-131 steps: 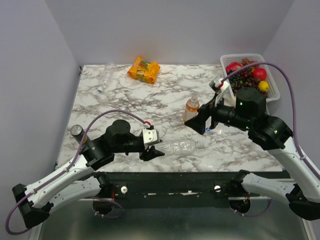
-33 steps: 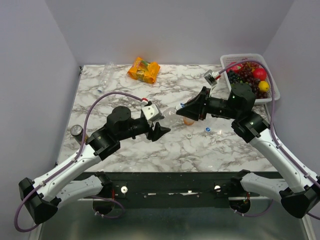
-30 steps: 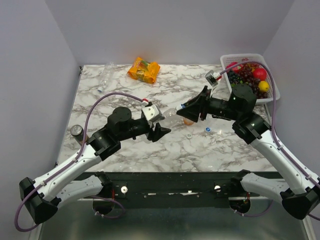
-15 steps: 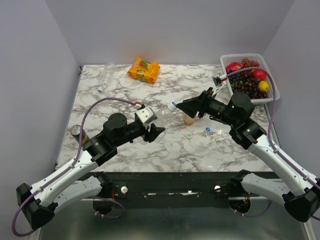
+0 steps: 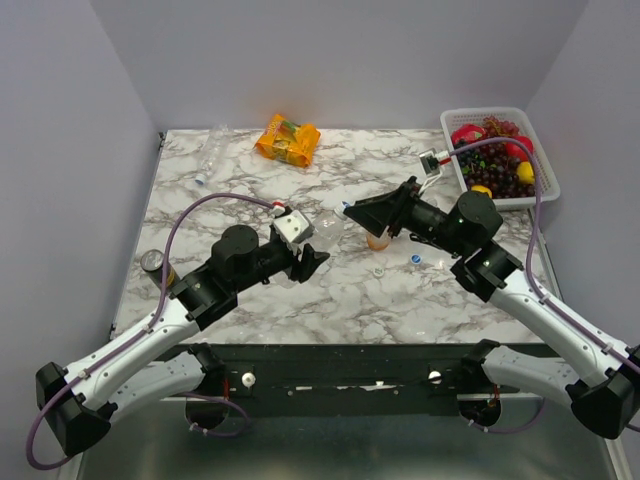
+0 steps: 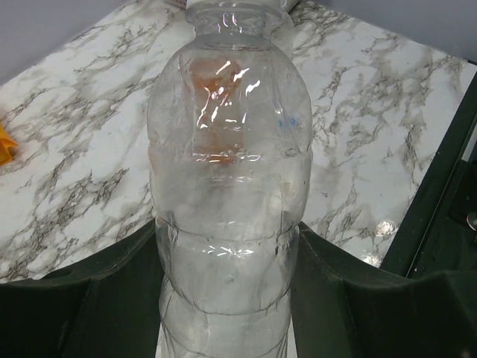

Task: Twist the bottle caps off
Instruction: Unscrew the bottle cap from the plastic bottle.

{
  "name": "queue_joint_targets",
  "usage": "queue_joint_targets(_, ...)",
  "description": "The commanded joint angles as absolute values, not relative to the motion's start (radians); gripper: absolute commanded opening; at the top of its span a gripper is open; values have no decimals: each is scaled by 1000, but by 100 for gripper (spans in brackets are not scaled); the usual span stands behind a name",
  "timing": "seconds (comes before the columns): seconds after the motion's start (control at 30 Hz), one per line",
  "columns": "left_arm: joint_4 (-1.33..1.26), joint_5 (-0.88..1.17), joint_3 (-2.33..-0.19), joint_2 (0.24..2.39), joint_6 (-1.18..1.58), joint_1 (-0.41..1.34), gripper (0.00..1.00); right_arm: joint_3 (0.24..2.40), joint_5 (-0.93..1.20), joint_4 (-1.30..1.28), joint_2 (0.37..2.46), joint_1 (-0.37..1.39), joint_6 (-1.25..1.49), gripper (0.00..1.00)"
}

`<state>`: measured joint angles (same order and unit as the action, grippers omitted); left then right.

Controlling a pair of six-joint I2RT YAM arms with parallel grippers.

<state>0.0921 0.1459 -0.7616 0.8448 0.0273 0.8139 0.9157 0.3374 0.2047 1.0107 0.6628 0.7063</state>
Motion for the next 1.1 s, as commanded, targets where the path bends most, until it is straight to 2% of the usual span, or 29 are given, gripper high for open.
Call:
queue_joint_targets(0.0,74,124,-765,848,31,818,41,913,304,227,1029,676,706,67)
queue_joint_targets(0.2,72,138,-767,857,32,819,41,934,310,212,1058,684,696,65)
queue_joint_targets(0.4,72,144,-769,862,32,818,41,945,328,221,1078,687,690,56)
queue_joint_targets(0.5,77,147,-770,862,31,818,41,946,339,222,1085,689,690,49)
queue_joint_targets(0.63,77,152,-770,861,29,819,41,945,334,224,1086,687,677,36)
queue_joint_targets(0.67,80,153,-770,861,29,821,41,945,339,224,1088,689,672,29)
queue_joint_targets(0.77,81,184,-772,856,23,821,41,945,363,233,1089,689,635,16)
queue_joint_targets(0.87,69,273,-769,845,12,819,41,939,406,230,1083,689,580,7)
queue_joint_targets(1.07,72,467,-785,848,5,816,41,930,585,232,1074,675,466,3)
